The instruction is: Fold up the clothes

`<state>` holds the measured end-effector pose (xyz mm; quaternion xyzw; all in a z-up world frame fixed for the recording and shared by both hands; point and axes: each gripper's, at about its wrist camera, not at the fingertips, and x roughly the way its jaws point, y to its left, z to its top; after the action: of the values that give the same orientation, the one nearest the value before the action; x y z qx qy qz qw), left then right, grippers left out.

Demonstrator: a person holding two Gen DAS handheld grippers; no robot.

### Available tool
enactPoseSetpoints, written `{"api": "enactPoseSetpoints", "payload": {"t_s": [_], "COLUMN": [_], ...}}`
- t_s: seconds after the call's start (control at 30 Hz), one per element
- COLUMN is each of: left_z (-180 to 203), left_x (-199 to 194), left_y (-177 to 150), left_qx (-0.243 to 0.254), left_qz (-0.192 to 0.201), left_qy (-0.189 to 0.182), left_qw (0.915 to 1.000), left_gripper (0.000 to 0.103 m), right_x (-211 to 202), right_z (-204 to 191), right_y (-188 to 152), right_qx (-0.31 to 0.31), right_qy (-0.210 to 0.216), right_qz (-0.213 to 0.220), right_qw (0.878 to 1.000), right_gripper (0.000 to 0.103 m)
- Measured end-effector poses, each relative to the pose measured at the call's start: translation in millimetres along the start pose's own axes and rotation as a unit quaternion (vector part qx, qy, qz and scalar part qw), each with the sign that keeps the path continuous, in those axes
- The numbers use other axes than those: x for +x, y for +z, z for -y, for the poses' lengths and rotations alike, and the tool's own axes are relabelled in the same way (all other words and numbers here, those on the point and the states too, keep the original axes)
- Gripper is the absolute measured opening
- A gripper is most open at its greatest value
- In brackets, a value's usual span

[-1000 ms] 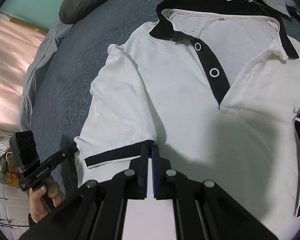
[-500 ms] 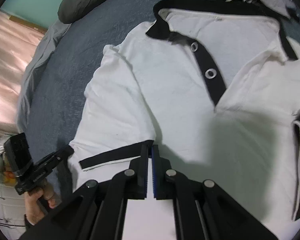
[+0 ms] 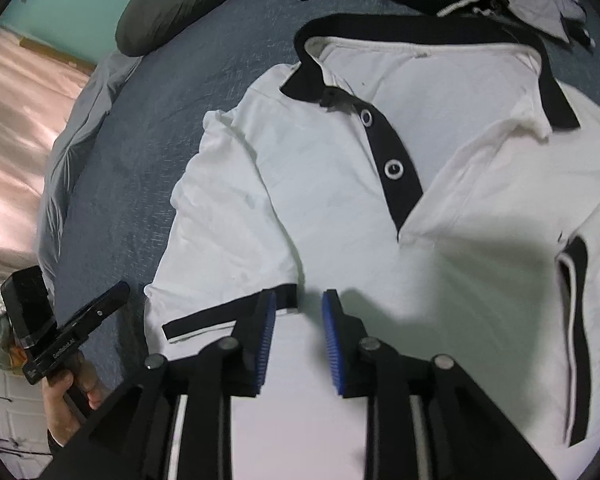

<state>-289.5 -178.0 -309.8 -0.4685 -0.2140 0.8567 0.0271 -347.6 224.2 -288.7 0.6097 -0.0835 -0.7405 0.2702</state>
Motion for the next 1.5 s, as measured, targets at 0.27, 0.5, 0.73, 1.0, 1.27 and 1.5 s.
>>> {"api": "enactPoseSetpoints", "payload": {"t_s": [0.27, 0.5, 0.73, 1.0, 1.27, 1.5], "left_z": [2.8, 1.1, 2.1, 2.5, -0.4, -2.5], "left_x": [17.2, 22.3, 22.8, 23.3, 24.6, 24.7], "left_y": [-1.6, -7.9, -9.1, -11.7, -12.4, -12.8], "left_qx": [-0.003, -0.001, -0.001, 0.000, -0.004, -0.005], "left_qz": [0.006, -0.001, -0.001, -0.003, -0.006, -0.008], "left_qy": [-0.012, -0.024, -0.019, -0.017, -0.022, -0.021], "left_qw": [0.9999, 0.9997, 0.9998, 0.9999, 0.9997, 0.9997], "left_gripper": [0.029, 0.013, 0.013, 0.013, 0.013, 0.012], "right_x": [2.1, 15.6, 34.1, 75.3, 112.4, 98.5], "right_z": [-24.7, -53.2, -88.0, -125.3, -138.2, -120.9], "right_y": [35.2, 77.3, 117.6, 143.0, 146.1, 155.7], "right_qx": [-0.041, -0.074, -0.117, -0.174, -0.234, -0.191], "right_qy": [-0.018, -0.031, -0.056, -0.127, -0.203, -0.160], "right_qz": [0.010, 0.019, 0.020, -0.007, -0.026, 0.021], "right_qw": [0.999, 0.997, 0.991, 0.976, 0.950, 0.968], "right_gripper": [0.027, 0.030, 0.049, 0.049, 0.017, 0.003]}}
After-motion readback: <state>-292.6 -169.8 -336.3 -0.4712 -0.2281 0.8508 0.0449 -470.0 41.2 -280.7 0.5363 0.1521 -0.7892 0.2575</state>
